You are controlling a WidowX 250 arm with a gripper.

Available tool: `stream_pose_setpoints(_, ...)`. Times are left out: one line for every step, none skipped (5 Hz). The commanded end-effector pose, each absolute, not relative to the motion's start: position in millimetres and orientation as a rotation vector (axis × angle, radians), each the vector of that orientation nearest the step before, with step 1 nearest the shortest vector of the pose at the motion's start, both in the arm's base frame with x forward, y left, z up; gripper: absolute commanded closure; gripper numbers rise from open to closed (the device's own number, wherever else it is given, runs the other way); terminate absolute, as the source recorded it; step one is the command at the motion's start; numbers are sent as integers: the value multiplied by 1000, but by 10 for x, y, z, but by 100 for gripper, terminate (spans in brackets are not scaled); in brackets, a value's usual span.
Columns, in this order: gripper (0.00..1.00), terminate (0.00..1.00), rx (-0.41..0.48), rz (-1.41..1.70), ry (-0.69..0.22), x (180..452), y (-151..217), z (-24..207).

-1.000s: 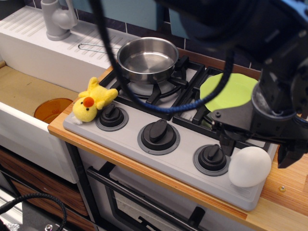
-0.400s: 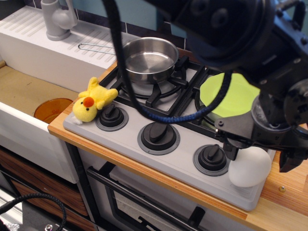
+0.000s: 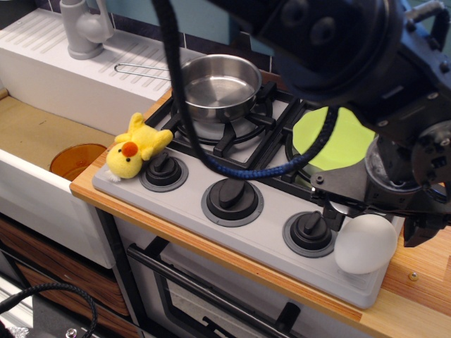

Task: Put egg on plate and stuffedduck in pot or pan on stove

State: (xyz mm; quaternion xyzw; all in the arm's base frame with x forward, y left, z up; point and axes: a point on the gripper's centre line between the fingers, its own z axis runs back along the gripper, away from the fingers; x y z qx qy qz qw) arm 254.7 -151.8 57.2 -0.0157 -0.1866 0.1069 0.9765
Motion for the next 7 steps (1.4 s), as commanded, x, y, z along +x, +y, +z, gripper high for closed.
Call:
stream_pose_setpoints(0,0,-41,230,-403,2569,-1610,647)
stream_pose_setpoints(0,0,-32,220,-421,2576,-1607,585)
stream_pose_setpoints(0,0,-34,214,-426,2591,-1603,546)
stream_pose_setpoints(0,0,-33,218,-428,2597,-1614,529)
stream_pose_setpoints(0,0,-34,222,-424,2588,-1632,526)
stream_pose_setpoints(0,0,-36,226,-418,2574,-1648,532)
stream_pose_setpoints(0,0,-37,230,-413,2555,-1658,541)
